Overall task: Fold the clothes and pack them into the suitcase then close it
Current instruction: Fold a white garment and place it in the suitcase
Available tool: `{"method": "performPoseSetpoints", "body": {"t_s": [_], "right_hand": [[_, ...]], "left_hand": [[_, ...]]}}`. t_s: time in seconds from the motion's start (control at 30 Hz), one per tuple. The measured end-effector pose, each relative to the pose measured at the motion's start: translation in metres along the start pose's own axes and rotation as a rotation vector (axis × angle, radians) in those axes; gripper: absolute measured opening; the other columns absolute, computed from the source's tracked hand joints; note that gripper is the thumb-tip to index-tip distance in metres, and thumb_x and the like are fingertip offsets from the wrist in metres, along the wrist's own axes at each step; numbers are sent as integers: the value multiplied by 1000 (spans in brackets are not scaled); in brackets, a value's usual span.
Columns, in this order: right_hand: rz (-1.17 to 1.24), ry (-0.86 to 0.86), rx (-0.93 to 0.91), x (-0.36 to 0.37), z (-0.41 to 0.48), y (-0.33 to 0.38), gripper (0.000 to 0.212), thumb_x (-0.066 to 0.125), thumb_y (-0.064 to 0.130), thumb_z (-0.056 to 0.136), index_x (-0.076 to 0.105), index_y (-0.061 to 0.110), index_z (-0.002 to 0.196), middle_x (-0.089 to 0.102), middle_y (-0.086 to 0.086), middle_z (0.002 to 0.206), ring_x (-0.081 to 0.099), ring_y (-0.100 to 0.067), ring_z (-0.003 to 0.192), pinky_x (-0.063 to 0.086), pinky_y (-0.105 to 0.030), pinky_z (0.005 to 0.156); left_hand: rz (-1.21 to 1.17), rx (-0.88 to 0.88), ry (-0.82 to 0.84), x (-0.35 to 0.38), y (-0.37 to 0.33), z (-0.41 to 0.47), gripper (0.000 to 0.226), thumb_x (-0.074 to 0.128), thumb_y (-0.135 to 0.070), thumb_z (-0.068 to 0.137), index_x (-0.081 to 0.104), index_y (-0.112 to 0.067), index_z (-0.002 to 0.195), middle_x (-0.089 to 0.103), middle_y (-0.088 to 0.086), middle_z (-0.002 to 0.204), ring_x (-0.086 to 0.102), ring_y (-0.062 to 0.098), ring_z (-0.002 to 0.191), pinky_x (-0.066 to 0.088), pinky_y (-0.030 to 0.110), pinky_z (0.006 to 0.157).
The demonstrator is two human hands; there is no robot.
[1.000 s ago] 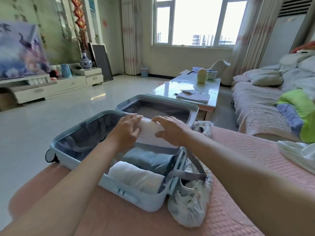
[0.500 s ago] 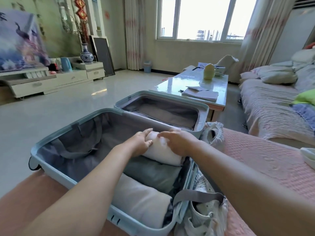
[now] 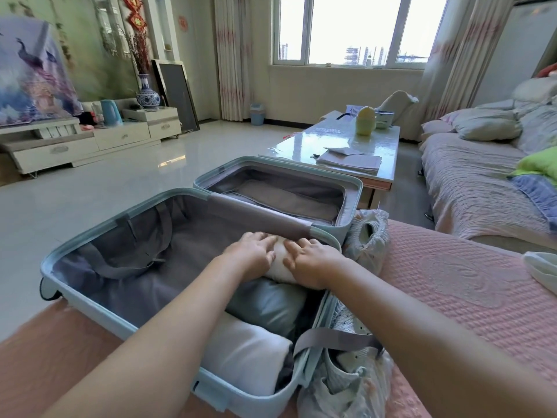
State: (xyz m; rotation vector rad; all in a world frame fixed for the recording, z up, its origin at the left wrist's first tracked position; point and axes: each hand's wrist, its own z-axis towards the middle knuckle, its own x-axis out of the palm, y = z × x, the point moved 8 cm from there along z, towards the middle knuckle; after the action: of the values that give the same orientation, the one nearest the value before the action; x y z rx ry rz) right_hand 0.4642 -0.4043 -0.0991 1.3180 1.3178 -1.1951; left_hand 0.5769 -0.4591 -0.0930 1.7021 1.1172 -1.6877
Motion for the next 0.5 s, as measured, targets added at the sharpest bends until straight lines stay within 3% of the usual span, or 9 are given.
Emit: {"method": "performPoseSetpoints", "body": {"t_s": [0.07, 0.17, 0.3, 0.4, 0.5], "right_hand": [[35, 56, 11, 3, -1, -1, 62, 23, 51, 105, 15, 22, 159, 29, -11, 157, 28, -29, 144, 25, -44, 117], [65, 86, 15, 2, 0, -1, 63, 24, 56, 103, 18, 25, 157, 30, -11, 157, 28, -31, 144, 26, -48, 117], [269, -114, -19, -34, -22, -16, 45, 39, 51, 100, 56, 29, 136, 55, -4, 138, 49, -26, 129, 40, -38, 108], [398, -298, -7, -64, -60, -40, 33, 48, 40, 100, 63, 30, 128, 63, 1, 123, 59, -22, 113, 46, -33, 96], [361, -358, 49, -77, -102, -69, 29, 46, 38, 101, 64, 32, 123, 63, 3, 123, 60, -19, 106, 51, -36, 91]], "left_hand": [[-50, 2, 74, 14, 0, -1, 58, 28, -44, 105, 10, -28, 159, 3, -4, 166, -1, 16, 152, 3, 34, 122], [-40, -30, 90, 14, 0, -3, 63, 27, -51, 104, 7, -28, 159, 0, -2, 166, -4, 15, 152, 0, 35, 123], [-186, -59, -14, -11, -14, -16, 60, 29, -53, 102, 23, -29, 157, 17, -5, 164, 13, 17, 151, 11, 37, 122], [-279, 14, -138, -33, -44, -30, 52, 33, -49, 100, 38, -32, 149, 36, -2, 156, 27, 21, 144, 23, 42, 118], [-275, 119, -199, -51, -96, -45, 50, 36, -53, 97, 48, -35, 142, 49, 0, 146, 35, 21, 138, 30, 45, 114]]}}
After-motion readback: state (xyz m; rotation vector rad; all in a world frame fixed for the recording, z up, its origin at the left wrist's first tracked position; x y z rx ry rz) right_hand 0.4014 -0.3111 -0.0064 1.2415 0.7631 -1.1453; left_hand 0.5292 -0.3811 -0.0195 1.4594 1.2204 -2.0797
